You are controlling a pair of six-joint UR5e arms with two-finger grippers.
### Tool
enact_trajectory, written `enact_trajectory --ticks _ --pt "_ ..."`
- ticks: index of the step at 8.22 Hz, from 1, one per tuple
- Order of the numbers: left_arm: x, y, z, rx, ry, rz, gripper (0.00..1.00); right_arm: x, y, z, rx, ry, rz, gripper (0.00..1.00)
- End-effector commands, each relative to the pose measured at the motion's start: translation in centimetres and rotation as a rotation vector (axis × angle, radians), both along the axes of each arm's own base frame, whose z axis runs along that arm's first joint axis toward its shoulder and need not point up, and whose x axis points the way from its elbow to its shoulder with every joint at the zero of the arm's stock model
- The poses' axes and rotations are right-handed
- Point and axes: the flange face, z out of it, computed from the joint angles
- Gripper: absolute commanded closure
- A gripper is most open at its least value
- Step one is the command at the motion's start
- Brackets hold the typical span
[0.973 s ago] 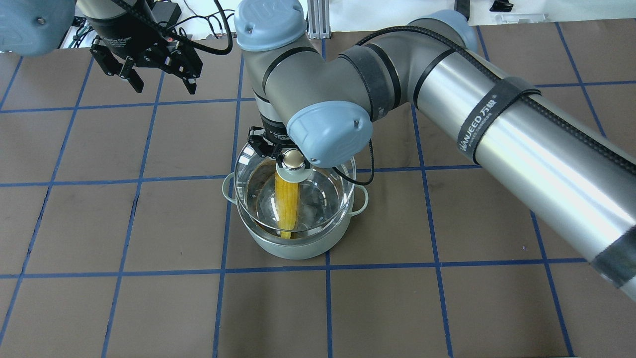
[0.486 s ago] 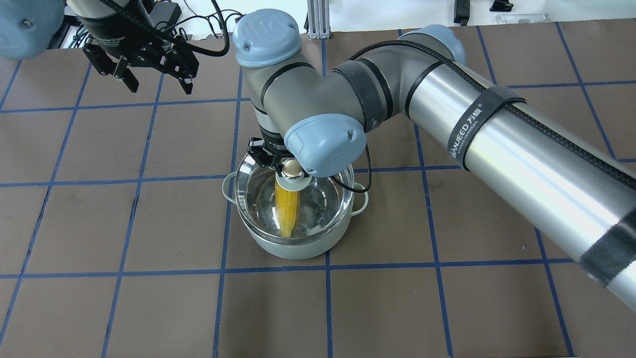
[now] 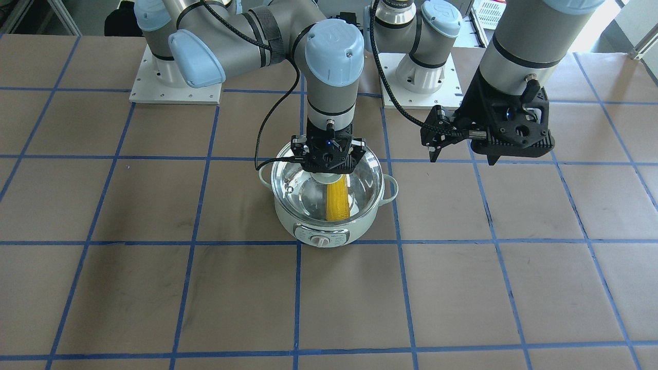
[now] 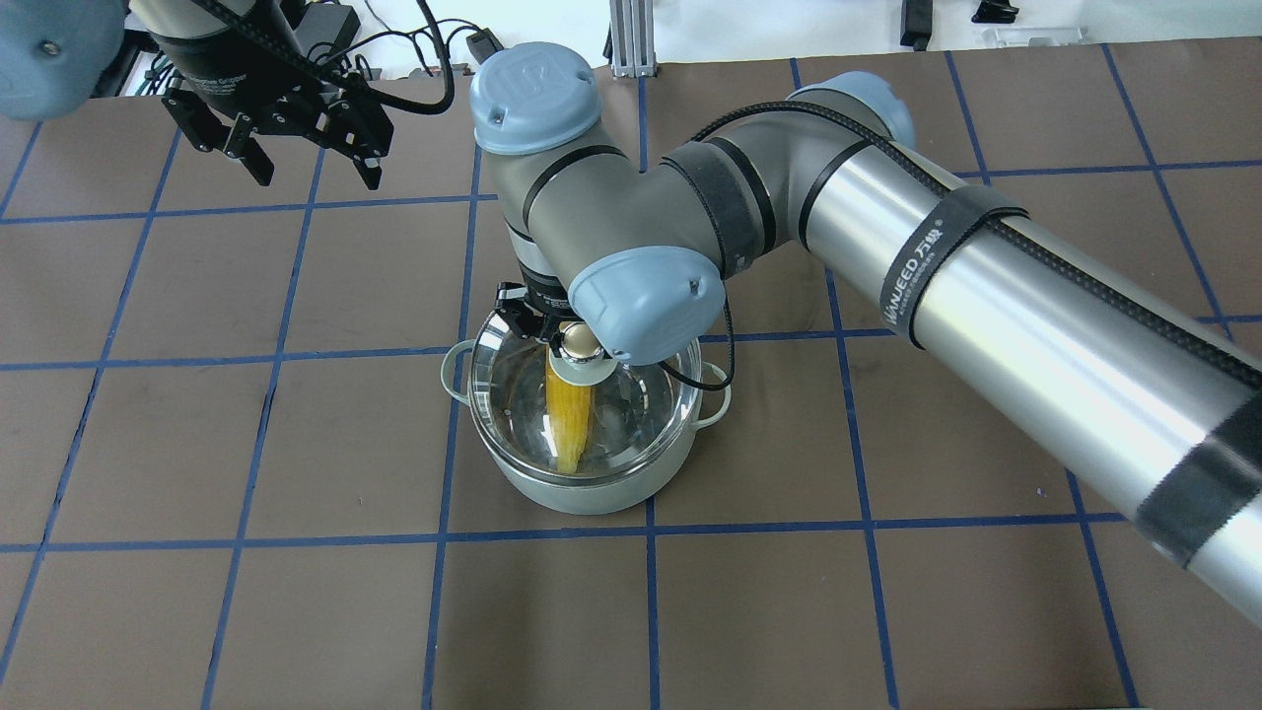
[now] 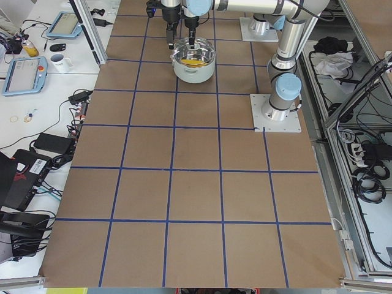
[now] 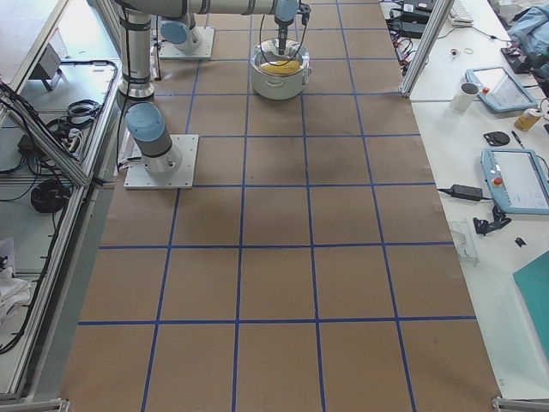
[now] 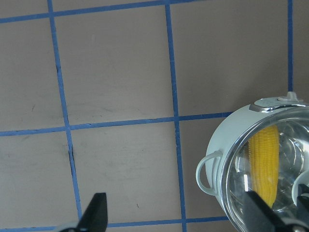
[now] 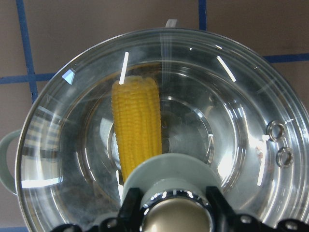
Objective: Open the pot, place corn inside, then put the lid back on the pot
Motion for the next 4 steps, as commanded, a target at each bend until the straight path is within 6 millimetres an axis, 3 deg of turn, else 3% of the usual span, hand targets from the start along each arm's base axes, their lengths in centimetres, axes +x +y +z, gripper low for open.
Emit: enact_trajectory --ticks 1,4 --pt "-0.03 0.03 0.02 -0.001 0.0 0.0 0.0 0.02 0.0 -0.24 -0.003 -0.003 0.0 0.73" --pt "0.0 0.06 -0.07 0.003 -0.003 0.0 0.0 -0.02 0.06 -0.06 -0.004 -0.003 -0.014 0.73"
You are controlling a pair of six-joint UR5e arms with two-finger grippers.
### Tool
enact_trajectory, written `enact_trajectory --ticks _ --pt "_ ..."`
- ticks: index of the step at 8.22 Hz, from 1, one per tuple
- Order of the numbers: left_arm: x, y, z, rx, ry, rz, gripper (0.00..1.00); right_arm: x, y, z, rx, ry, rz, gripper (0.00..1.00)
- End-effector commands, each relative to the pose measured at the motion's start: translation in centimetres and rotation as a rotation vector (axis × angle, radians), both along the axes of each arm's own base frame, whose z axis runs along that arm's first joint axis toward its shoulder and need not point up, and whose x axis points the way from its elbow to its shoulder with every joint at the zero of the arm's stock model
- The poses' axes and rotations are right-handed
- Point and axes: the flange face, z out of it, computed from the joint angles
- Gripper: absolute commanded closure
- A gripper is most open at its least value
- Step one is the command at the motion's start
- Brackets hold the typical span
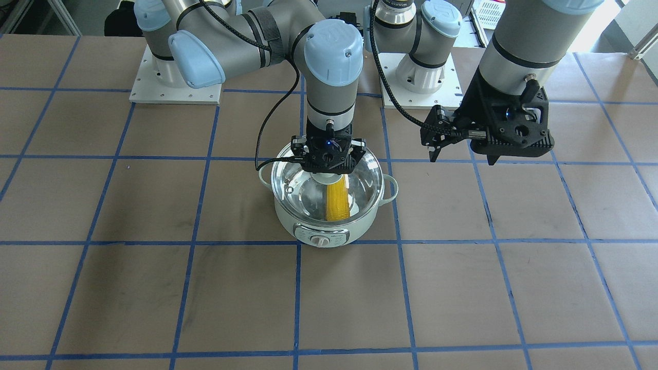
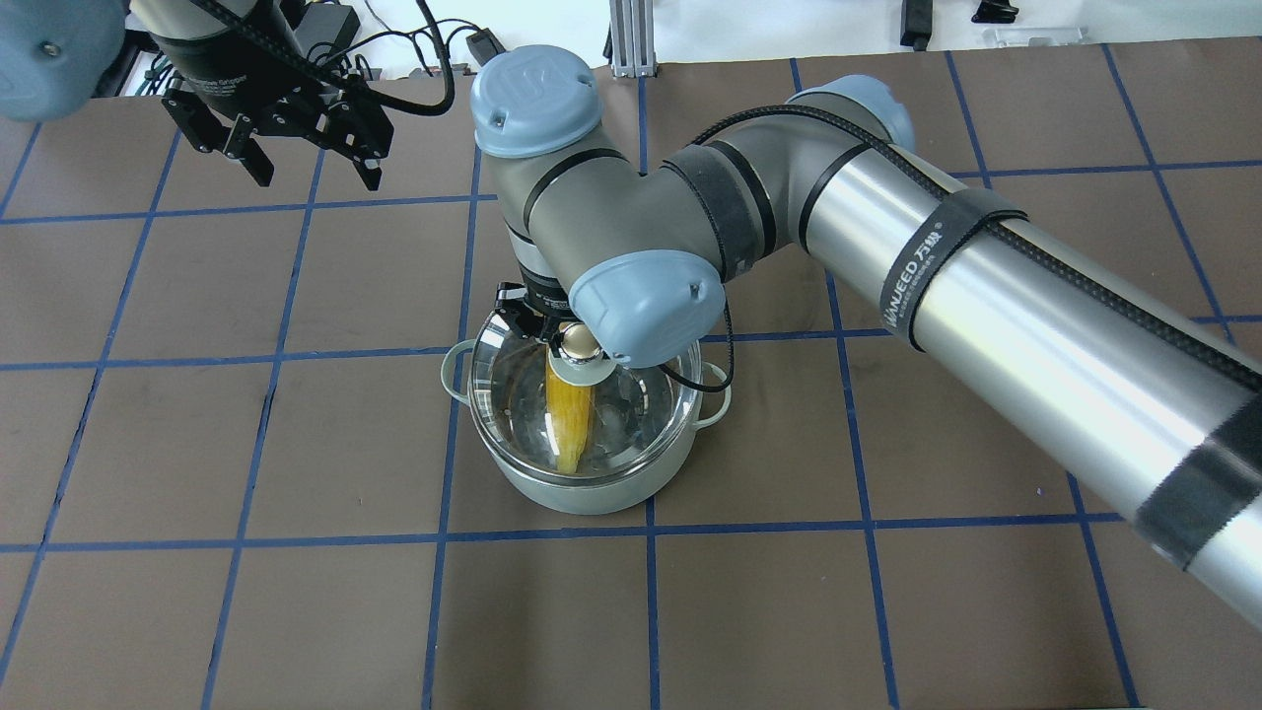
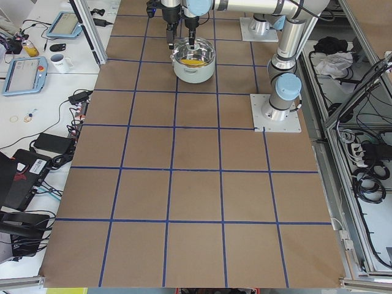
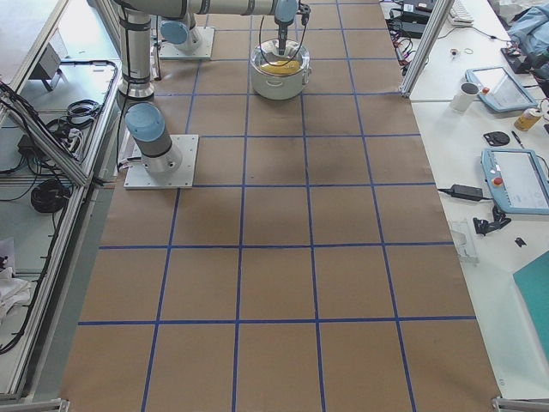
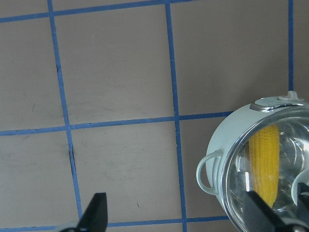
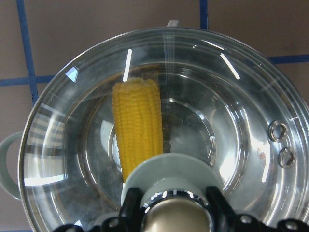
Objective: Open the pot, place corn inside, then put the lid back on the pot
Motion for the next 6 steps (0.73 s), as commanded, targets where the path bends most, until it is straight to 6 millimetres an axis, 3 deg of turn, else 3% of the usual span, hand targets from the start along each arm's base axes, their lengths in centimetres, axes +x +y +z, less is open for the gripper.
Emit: enact_trajectory --ticks 1,6 --pt "0.0 0.0 0.0 0.001 -0.001 0.001 0.0 0.0 0.1 0.3 0.003 -0.01 -0.023 0.73" --pt "0.0 -0.1 -0.1 0.0 0.0 0.0 0.0 1.2 1.2 0.0 0.008 -0.007 0.001 0.73"
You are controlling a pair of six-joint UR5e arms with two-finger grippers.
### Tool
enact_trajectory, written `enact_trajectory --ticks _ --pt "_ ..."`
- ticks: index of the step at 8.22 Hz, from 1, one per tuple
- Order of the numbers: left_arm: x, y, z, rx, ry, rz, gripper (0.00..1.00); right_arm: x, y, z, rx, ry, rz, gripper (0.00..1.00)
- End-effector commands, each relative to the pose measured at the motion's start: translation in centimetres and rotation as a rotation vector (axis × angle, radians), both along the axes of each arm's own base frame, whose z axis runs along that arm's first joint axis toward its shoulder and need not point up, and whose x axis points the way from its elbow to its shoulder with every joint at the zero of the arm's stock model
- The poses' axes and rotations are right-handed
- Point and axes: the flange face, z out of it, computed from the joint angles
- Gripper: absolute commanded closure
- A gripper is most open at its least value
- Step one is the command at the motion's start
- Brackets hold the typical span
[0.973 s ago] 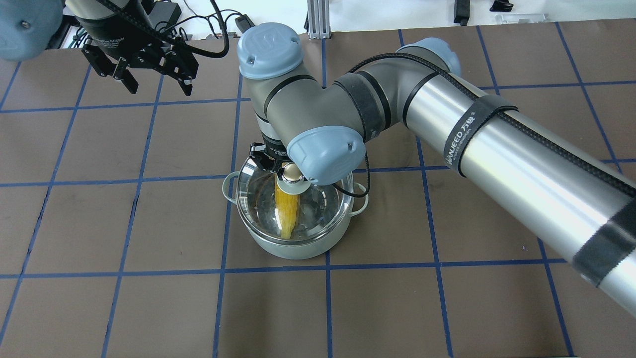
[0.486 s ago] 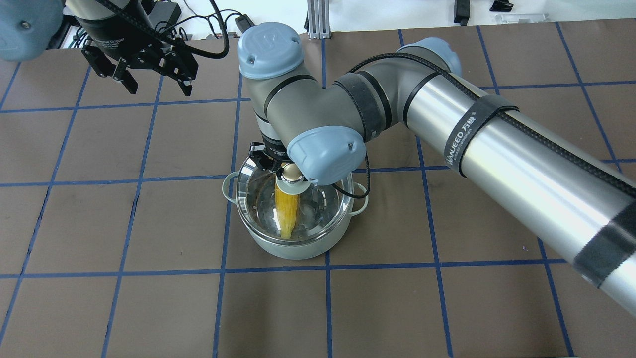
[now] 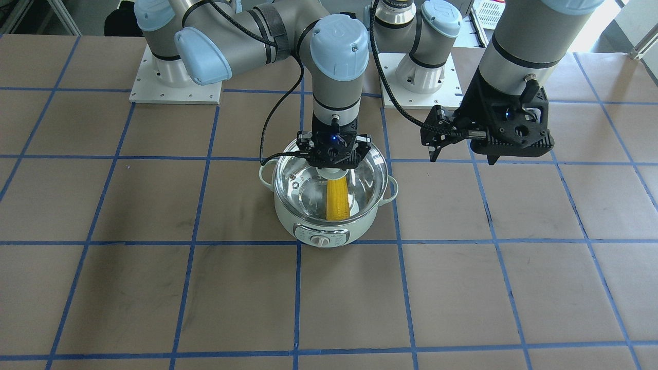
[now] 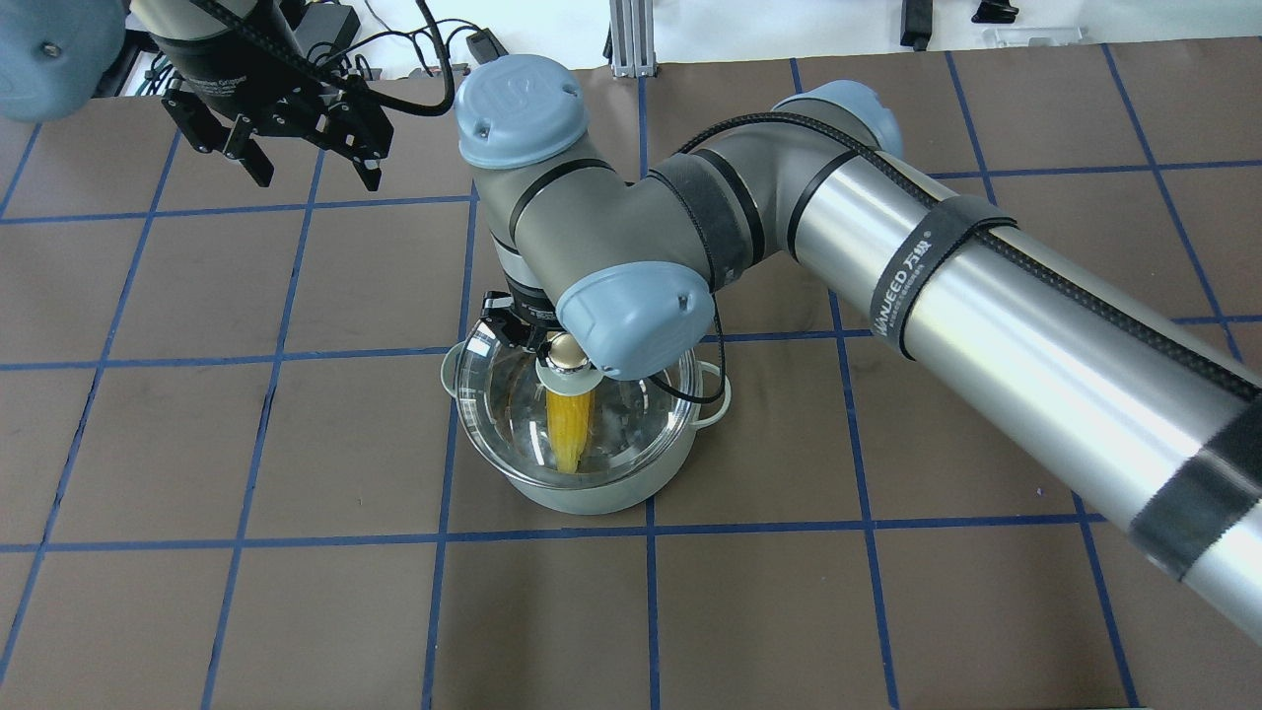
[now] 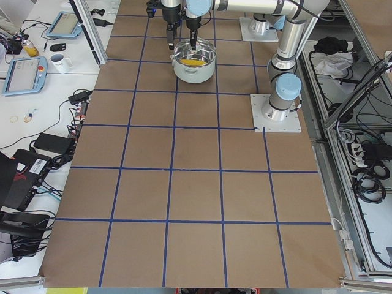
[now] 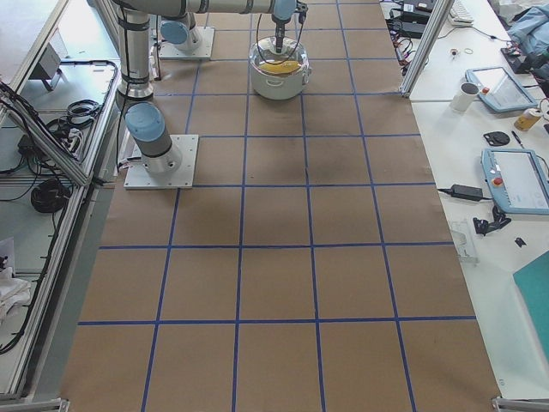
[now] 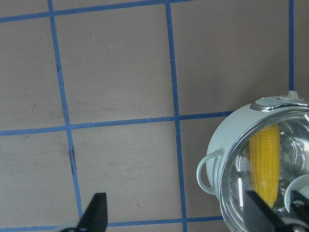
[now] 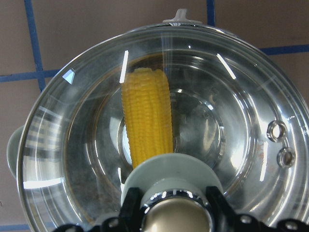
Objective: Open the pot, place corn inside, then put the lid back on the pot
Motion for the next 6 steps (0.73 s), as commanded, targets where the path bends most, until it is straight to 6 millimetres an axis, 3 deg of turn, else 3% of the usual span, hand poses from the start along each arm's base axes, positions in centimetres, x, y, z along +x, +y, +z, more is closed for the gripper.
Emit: enact_trajectory --ticks 1,6 --pt "0.0 0.0 -0.24 0.001 0.0 0.001 0.0 0.13 0.15 -0.2 -0.004 0.012 0.021 0.73" --pt "-0.03 -0.08 -0.49 0.001 0.003 0.004 0.0 -0.37 -0.25 -0.46 0.002 0.012 0.019 0.73"
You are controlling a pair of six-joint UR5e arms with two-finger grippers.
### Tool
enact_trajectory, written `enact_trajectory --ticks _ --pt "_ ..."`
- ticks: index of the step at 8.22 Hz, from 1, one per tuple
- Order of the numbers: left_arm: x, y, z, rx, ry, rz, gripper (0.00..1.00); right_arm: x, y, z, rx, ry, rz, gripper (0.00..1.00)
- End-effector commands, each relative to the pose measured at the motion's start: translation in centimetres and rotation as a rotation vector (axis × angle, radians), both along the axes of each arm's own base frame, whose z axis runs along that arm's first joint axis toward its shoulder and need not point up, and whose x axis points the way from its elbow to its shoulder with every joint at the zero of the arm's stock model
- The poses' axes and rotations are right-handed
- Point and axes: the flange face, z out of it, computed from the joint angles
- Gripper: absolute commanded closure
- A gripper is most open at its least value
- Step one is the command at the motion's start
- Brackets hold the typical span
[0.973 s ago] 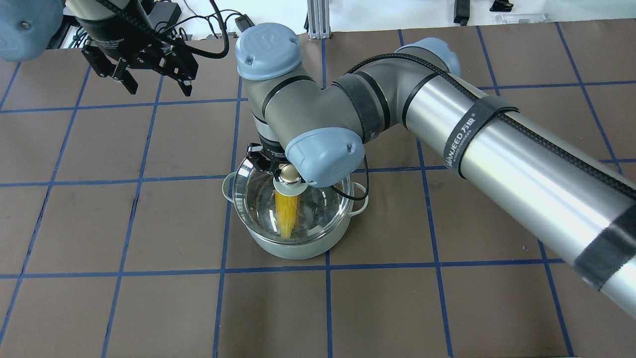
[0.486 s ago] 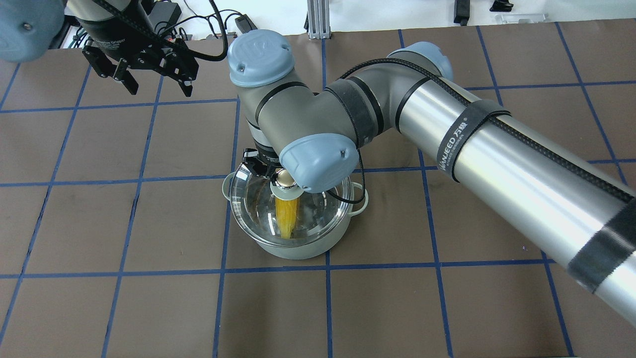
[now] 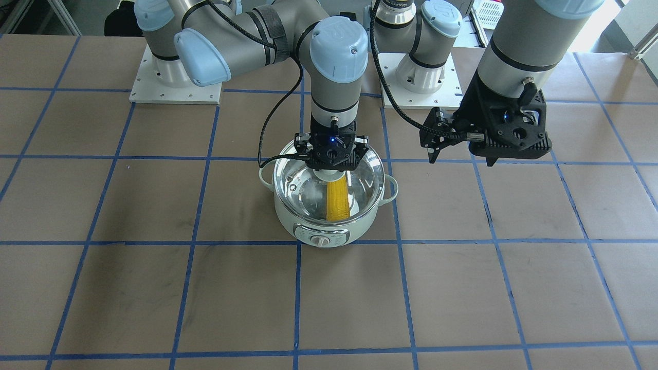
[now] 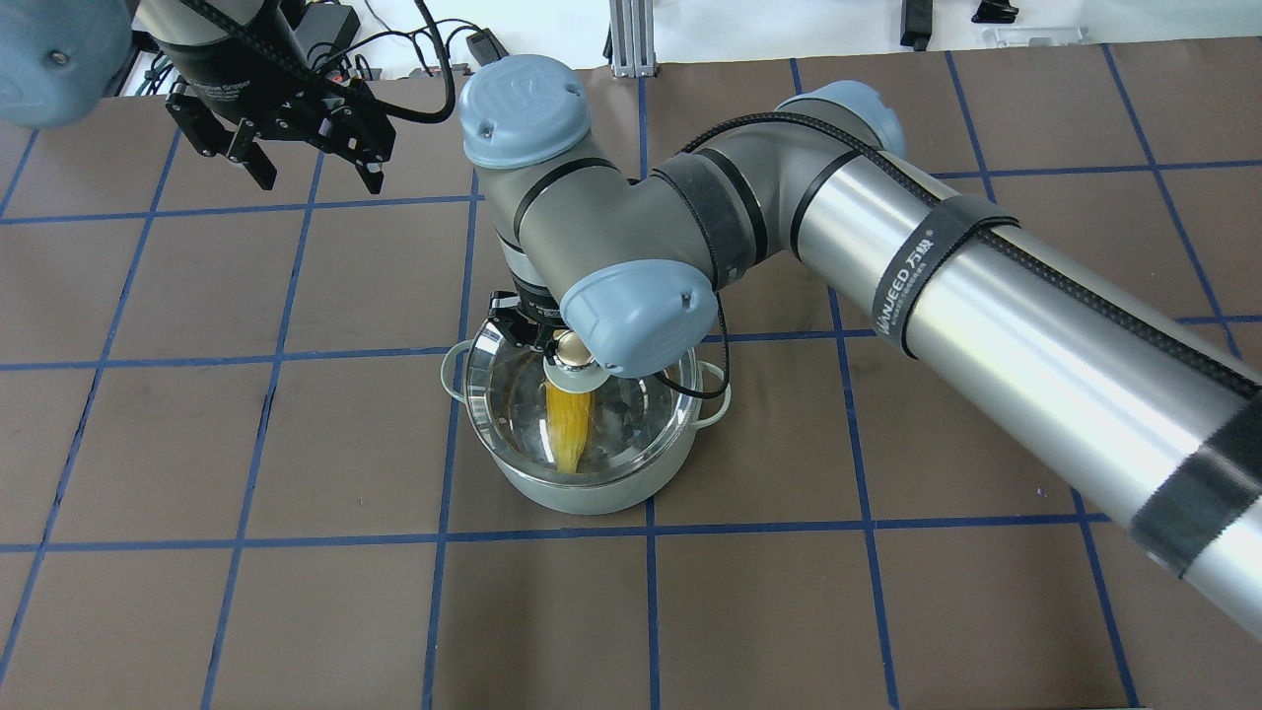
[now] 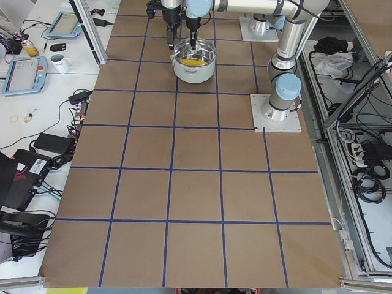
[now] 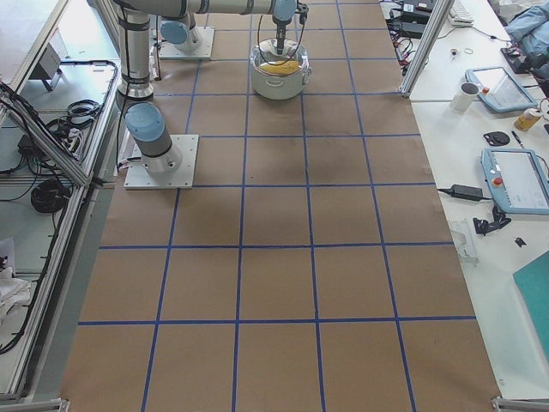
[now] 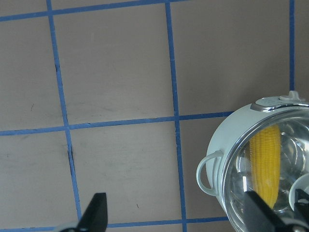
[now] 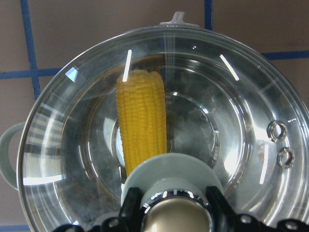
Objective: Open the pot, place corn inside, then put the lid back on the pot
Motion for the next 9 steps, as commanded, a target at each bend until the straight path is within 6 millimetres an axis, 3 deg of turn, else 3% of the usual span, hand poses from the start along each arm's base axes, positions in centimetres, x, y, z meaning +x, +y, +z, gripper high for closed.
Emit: enact_trajectory --ticks 1,9 --pt "-0.03 -0.06 -0.09 0.0 0.003 0.007 0.0 0.01 0.09 -0.44 0.012 -0.005 -0.007 0.73" --pt "-0.6 0.0 -0.01 -0.008 0.002 0.006 0.0 -0.26 -0.5 -0.26 -0.024 0.003 -0.008 0.73"
